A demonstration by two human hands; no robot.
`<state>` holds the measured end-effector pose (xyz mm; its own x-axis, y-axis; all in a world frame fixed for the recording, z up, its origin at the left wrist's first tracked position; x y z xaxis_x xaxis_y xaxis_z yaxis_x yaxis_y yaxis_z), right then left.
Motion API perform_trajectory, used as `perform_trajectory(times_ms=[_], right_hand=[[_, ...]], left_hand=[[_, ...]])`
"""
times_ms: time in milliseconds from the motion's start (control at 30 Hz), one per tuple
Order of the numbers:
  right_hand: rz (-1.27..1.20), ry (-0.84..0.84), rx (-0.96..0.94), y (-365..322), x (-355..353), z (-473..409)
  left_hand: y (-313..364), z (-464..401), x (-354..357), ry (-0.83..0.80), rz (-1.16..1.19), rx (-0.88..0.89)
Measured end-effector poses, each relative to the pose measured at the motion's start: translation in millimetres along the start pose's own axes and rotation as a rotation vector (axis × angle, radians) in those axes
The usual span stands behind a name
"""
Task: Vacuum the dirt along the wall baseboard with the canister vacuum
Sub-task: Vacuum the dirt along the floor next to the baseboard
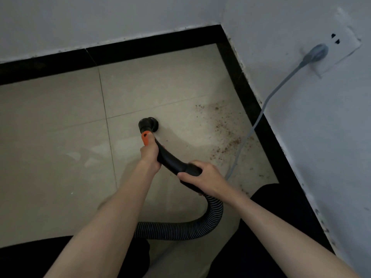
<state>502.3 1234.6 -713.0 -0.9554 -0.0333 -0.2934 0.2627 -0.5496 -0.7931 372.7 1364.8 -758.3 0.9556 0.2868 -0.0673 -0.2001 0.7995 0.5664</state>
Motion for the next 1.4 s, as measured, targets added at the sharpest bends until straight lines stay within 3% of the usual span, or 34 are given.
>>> perform_trajectory(times_ms=[133,500,833,1133,1400], right_hand=[[-0.047,-0.076,0.061,15,-1,13],[0.276,-0.209,0.114,11,9,38],[0.261,0.06,0.112,26,8,41],[0.288,0.066,0.09,23,-8,4],[0.1,0.158,0.08,23,-29,-29]], left_hand=[[-24,5,-12,0.027,-0.044,-0.024],[-44,41,-20,-0.151,-0.149,-0.104],[-41,50,18,-0.269,-0.251,-0.073],[-24,22,43,-0.252,-0.303,-0.004],[-6,3,90,-0.286,-0.384,0.105]])
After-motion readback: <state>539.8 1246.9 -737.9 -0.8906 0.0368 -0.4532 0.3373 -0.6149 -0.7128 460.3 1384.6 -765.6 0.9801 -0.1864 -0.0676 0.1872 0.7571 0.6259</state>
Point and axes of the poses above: each hand's wrist, its own z-axis away from the middle knuckle, its own x-axis out of the palm, y = z × x, the point moved 1 cm from there along -z, towards the middle knuckle, and after that the axes turned 3 degrees about y, right-handed, at the moved point
